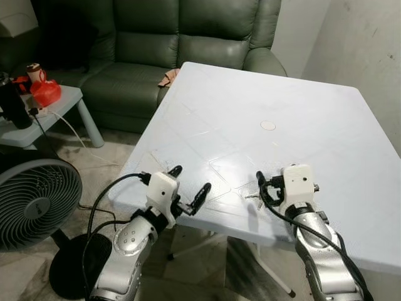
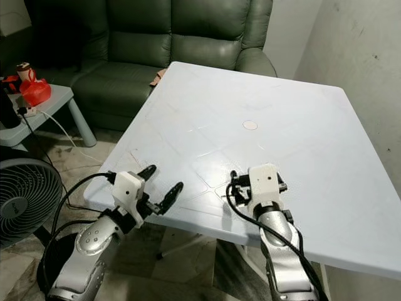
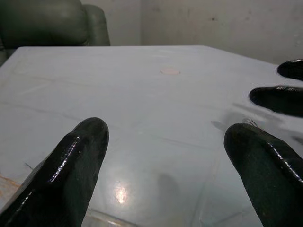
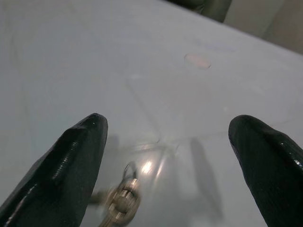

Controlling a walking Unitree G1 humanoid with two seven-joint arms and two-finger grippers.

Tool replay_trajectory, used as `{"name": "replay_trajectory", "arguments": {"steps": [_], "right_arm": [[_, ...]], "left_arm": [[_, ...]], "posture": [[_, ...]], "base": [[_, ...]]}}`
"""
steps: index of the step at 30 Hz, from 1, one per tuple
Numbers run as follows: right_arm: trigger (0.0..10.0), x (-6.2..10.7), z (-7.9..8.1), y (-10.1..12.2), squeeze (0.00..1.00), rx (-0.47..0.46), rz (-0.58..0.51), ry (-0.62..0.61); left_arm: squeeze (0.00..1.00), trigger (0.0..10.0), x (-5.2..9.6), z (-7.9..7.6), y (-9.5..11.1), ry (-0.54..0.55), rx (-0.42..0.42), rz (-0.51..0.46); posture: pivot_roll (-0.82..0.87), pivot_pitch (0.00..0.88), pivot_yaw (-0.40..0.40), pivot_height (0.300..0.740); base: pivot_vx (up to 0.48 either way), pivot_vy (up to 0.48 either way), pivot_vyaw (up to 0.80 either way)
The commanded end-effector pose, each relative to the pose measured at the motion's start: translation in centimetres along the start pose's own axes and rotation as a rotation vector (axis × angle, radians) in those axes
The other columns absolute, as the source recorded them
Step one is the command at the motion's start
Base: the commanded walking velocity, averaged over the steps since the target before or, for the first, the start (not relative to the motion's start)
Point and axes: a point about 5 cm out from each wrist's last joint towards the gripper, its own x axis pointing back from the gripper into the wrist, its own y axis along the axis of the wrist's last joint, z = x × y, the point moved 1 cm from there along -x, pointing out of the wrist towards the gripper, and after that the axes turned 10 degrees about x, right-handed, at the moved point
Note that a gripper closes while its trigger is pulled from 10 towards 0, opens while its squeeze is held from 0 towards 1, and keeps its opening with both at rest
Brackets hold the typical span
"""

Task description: Hang keys on a hook

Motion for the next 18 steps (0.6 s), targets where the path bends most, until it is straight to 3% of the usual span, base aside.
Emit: {"name": "replay_trajectory", "arguments": {"steps": [1, 3, 4, 6, 7, 8, 9, 10, 11, 18], "right_arm": [[10.0, 0.1, 0.3, 0.1, 0.0, 0.001, 0.004, 0.01], [10.0, 0.3, 0.8, -0.1, 0.0, -0.01, 0.014, 0.015], [8.9, 0.3, 1.1, -0.1, 0.0, -0.013, 0.017, 0.019], [8.9, 0.4, 1.3, -0.2, 0.0, -0.016, 0.018, 0.021], [6.4, 0.4, 1.5, -0.2, 0.0, -0.023, 0.023, 0.022], [8.5, 0.4, 1.8, -0.4, 0.0, -0.046, 0.031, 0.028], [5.1, 0.4, 1.9, -0.4, 0.0, -0.051, 0.034, 0.03], [5.1, 0.5, 2.0, -0.4, 0.0, -0.05, 0.038, 0.03], [0.0, 0.5, 2.1, -0.3, 0.0, -0.047, 0.033, 0.01], [0.0, 0.2, 2.7, -0.2, 0.0, -0.084, 0.059, -0.032]], "left_arm": [[0.0, 10.0, 0.0, -0.4, 0.1, -0.024, -0.01, 0.008], [0.0, 10.0, 0.0, -0.6, 0.2, -0.028, -0.005, 0.01], [0.0, 10.0, 0.0, -0.6, 0.2, -0.029, -0.004, 0.009], [0.0, 10.0, -0.1, -0.7, 0.3, -0.03, -0.003, 0.009], [0.0, 10.0, -0.1, -0.7, 0.3, -0.03, -0.003, 0.009], [0.0, 10.0, -0.1, -0.7, 0.3, -0.03, 0.0, 0.009], [0.0, 10.0, -0.2, -0.7, 0.3, -0.03, 0.0, 0.01], [0.0, 10.0, -0.1, -0.7, 0.4, -0.029, 0.0, 0.011], [0.0, 10.0, -0.1, -0.7, 0.4, -0.029, 0.0, 0.011], [0.0, 10.0, 0.0, -0.7, 0.5, -0.022, 0.001, 0.016]], "posture": [[0.0, 0.063, -0.065, 0.74], [0.0, 0.065, -0.065, 0.74], [0.0, 0.066, -0.065, 0.74], [0.0, 0.066, -0.065, 0.74], [0.0, 0.068, -0.065, 0.74], [0.0, 0.068, -0.065, 0.74], [0.0, 0.068, -0.065, 0.74], [0.0, 0.07, -0.064, 0.74], [0.0, 0.07, -0.065, 0.74], [0.01, 0.075, -0.067, 0.74]], "base": [[0.0, 0.0, 0.0], [0.0, 0.0, 0.0], [0.0, 0.0, 0.0], [0.0, 0.0, 0.0], [0.0, 0.0, 0.0], [0.0, 0.0, 0.0], [0.0, 0.0, 0.0], [0.0, 0.0, 0.0], [0.0, 0.0, 0.0], [0.0, 0.0, 0.0]]}}
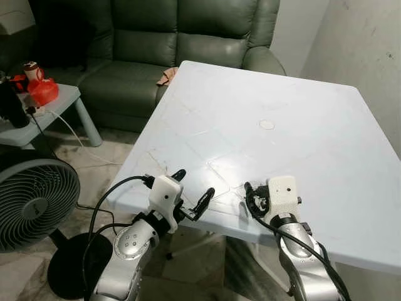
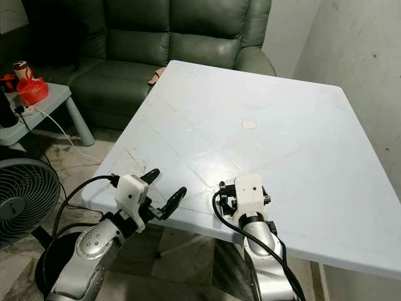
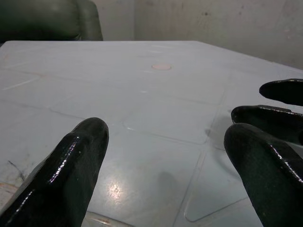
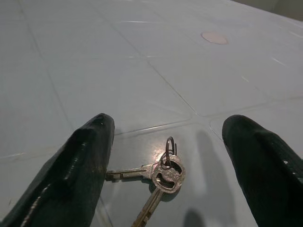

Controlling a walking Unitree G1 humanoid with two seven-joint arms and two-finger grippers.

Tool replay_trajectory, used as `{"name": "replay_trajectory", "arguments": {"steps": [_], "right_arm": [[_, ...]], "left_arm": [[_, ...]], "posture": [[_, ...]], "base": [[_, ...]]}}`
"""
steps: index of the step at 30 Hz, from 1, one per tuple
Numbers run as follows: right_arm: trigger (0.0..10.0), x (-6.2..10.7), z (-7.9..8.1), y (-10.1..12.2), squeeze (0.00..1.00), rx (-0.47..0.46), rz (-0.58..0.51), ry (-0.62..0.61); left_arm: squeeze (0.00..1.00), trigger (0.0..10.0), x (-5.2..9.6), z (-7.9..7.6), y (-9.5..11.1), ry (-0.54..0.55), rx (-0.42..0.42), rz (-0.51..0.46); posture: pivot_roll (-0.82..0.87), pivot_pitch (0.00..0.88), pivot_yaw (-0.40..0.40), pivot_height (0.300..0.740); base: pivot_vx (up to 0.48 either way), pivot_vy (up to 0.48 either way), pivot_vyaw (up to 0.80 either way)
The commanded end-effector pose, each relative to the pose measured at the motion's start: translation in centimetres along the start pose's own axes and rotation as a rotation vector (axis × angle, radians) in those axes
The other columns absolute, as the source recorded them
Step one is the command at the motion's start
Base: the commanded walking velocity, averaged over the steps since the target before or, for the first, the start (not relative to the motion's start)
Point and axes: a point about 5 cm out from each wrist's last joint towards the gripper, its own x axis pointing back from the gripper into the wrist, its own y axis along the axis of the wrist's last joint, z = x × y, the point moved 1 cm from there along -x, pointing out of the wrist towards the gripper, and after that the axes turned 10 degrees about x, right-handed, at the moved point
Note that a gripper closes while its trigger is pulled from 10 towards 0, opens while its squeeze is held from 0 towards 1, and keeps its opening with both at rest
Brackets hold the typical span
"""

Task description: Hang keys on a hook

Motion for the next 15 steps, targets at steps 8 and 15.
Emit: {"name": "replay_trajectory", "arguments": {"steps": [8, 15], "right_arm": [[7.8, -0.3, 1.1, 0.0, 0.0, -0.041, 0.044, -0.021], [9.5, -0.9, 1.7, -0.1, 0.0, -0.04, 0.085, -0.077]], "left_arm": [[0.0, 10.0, 0.2, -0.4, 0.3, -0.005, -0.006, 0.0], [0.0, 10.0, 0.2, -0.4, 0.2, 0.001, -0.005, 0.004]], "posture": [[0.01, 0.082, -0.069, 0.74], [0.01, 0.081, -0.073, 0.74]], "base": [[0.0, 0.0, 0.0], [0.0, 0.0, 0.0]]}}
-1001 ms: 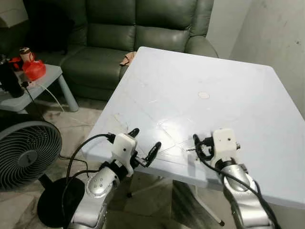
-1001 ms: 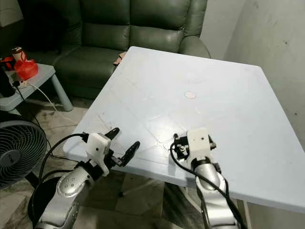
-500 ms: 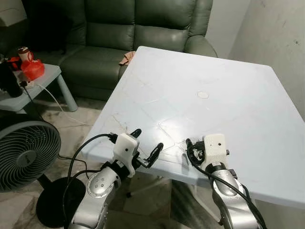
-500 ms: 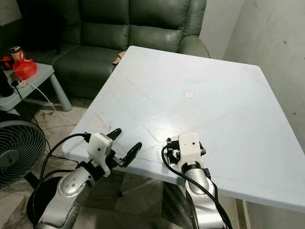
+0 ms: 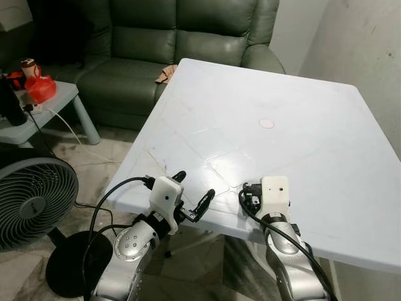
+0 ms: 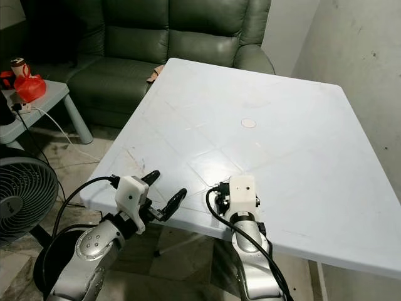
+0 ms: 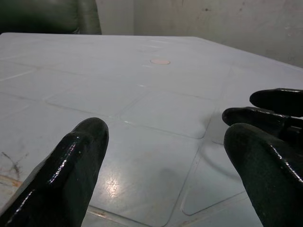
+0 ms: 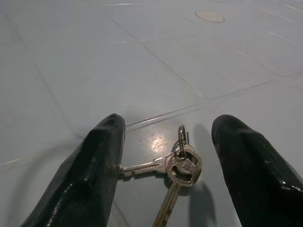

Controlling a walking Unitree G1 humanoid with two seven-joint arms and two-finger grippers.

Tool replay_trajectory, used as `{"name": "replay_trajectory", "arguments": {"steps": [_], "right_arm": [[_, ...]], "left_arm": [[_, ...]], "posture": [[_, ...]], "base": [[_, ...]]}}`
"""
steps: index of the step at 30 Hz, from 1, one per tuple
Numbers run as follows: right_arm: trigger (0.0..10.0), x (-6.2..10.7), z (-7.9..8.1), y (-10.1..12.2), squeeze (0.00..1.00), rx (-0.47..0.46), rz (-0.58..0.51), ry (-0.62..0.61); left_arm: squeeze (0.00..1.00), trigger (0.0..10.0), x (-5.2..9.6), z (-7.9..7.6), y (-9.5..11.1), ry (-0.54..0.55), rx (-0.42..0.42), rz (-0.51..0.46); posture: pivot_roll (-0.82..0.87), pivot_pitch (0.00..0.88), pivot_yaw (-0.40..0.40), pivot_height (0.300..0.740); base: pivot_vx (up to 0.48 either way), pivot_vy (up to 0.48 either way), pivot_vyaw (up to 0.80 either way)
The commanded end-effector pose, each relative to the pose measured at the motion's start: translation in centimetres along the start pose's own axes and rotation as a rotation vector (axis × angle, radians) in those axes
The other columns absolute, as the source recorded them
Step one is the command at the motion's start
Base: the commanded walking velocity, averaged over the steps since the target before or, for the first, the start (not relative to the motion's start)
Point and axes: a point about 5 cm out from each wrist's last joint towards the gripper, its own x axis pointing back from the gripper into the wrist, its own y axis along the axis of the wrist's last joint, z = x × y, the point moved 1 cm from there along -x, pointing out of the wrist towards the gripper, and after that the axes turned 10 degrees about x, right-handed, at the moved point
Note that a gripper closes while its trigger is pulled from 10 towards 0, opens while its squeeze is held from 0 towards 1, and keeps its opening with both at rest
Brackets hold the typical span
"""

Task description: Hang keys on a hook

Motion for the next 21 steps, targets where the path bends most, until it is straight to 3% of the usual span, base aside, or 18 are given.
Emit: {"name": "replay_trajectory", "arguments": {"steps": [1, 2, 4, 5, 6, 7, 8, 15, 17, 18, 19, 21], "right_arm": [[9.5, -0.18, -0.05, -0.12, 0.0, 0.013, 0.019, -0.023], [8.4, -0.29, -0.14, -0.13, 0.0, 0.003, 0.025, -0.038], [8.5, -0.51, -0.37, -0.14, 0.0, -0.007, 0.038, -0.073], [4.8, -0.64, -0.48, -0.23, 0.0, -0.017, 0.047, -0.085], [4.8, -0.64, -0.48, -0.23, 0.0, -0.017, 0.047, -0.085], [1.6, -0.7, -0.57, -0.16, 0.0, -0.017, 0.038, -0.094], [0.0, -0.73, -0.63, -0.18, 0.0, -0.016, 0.039, -0.096], [0.0, -0.87, -0.85, -0.87, 0.0, 0.013, 0.081, -0.107], [3.3, -0.88, -0.84, -0.89, 0.0, 0.017, 0.082, -0.107], [3.1, -0.88, -0.85, -0.88, 0.0, 0.02, 0.082, -0.109], [3.8, -0.85, -0.82, -0.86, 0.0, 0.015, 0.079, -0.108], [9.1, -0.81, -0.73, -0.74, 0.0, 0.034, 0.073, -0.096]], "left_arm": [[0.0, 10.0, 0.04, -0.26, 0.35, -0.003, -0.012, -0.007], [0.0, 10.0, 0.04, -0.28, 0.35, -0.002, -0.012, -0.007], [0.0, 10.0, 0.03, -0.3, 0.37, -0.002, -0.011, -0.007], [0.0, 10.0, 0.04, -0.32, 0.36, -0.002, -0.012, -0.008], [0.0, 10.0, 0.04, -0.32, 0.36, -0.002, -0.012, -0.008], [0.0, 10.0, 0.05, -0.34, 0.35, -0.001, -0.012, -0.007], [0.0, 10.0, 0.05, -0.34, 0.35, -0.001, -0.012, -0.008], [0.0, 10.0, -0.02, -0.38, 0.39, 0.0, -0.012, -0.009], [0.0, 10.0, -0.04, -0.39, 0.42, 0.001, -0.012, -0.01], [0.0, 10.0, -0.04, -0.39, 0.43, 0.001, -0.013, -0.01], [0.0, 10.0, -0.04, -0.39, 0.44, 0.001, -0.012, -0.01], [0.0, 10.0, -0.04, -0.4, 0.43, 0.002, -0.01, -0.01]], "posture": [[0.01, 0.081, -0.074, 0.74], [0.01, 0.081, -0.074, 0.74], [0.01, 0.081, -0.074, 0.74], [0.02, 0.076, -0.077, 0.74], [0.02, 0.076, -0.077, 0.74], [0.02, 0.076, -0.077, 0.74], [0.02, 0.076, -0.077, 0.74], [0.02, 0.07, -0.081, 0.74], [0.02, 0.07, -0.081, 0.74], [0.02, 0.07, -0.081, 0.74], [0.02, 0.07, -0.081, 0.74], [0.02, 0.07, -0.081, 0.74]], "base": [[0.0, 0.0, 0.0], [0.0, 0.0, 0.0], [0.0, 0.0, 0.0], [0.0, 0.0, 0.0], [0.0, 0.0, 0.0], [0.0, 0.0, 0.0], [0.0, 0.0, 0.0], [0.0, 0.0, 0.0], [0.0, 0.0, 0.0], [0.0, 0.0, 0.0], [0.0, 0.0, 0.0], [0.0, 0.0, 0.0]]}}
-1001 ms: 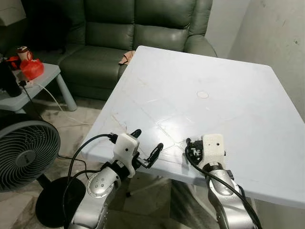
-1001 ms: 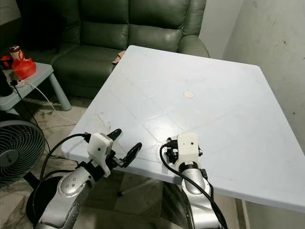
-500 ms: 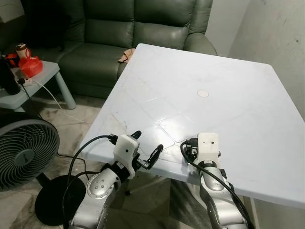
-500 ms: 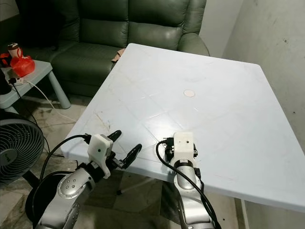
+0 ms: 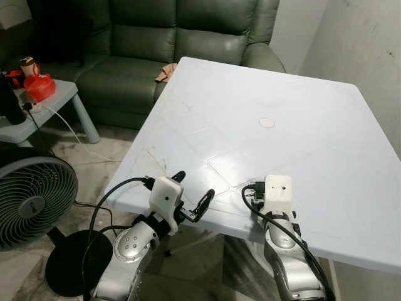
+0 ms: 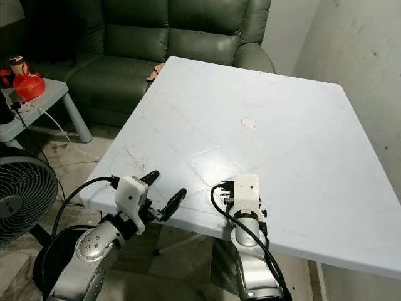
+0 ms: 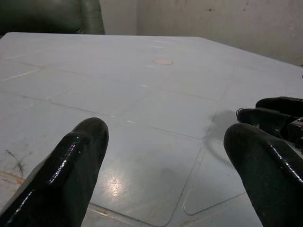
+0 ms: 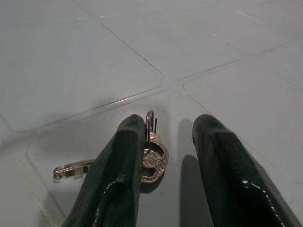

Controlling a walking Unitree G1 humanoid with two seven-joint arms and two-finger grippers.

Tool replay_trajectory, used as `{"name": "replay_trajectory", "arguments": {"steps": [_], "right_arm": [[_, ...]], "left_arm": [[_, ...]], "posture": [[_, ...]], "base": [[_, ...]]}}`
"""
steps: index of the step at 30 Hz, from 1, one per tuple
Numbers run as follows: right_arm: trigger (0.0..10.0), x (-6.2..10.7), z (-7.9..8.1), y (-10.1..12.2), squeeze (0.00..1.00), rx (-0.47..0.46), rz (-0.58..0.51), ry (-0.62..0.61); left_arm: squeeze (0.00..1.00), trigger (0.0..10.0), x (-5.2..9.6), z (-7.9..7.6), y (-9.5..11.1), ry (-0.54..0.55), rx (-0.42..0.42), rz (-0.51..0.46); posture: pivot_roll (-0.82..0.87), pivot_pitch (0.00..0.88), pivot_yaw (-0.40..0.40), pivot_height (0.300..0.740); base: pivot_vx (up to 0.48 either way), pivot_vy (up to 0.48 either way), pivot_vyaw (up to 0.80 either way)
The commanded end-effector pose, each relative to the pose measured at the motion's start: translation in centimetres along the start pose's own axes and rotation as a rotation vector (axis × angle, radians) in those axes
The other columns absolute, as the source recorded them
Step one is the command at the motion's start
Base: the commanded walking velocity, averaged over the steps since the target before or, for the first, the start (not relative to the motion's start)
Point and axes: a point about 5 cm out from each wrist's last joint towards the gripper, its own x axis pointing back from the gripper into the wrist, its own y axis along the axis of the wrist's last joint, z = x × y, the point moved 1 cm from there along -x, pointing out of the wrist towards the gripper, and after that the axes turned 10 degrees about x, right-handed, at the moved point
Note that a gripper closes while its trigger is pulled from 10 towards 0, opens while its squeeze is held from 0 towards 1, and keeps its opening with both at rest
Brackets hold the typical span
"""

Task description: Hang keys on a hook

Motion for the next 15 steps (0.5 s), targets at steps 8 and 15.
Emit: {"name": "replay_trajectory", "arguments": {"steps": [8, 15], "right_arm": [[0.4, -0.08, 0.25, 0.44, 0.0, 0.01, -0.02, 0.011], [0.0, -0.03, 0.17, 0.29, 0.0, 0.012, -0.015, 0.008]], "left_arm": [[0.0, 10.0, -0.17, -0.33, 0.28, -0.012, -0.012, -0.004], [0.0, 10.0, -0.18, -0.26, 0.29, -0.006, -0.01, -0.004]], "posture": [[0.02, 0.068, -0.083, 0.74], [0.02, 0.072, -0.082, 0.74]], "base": [[0.0, 0.0, 0.0], [0.0, 0.0, 0.0]]}}
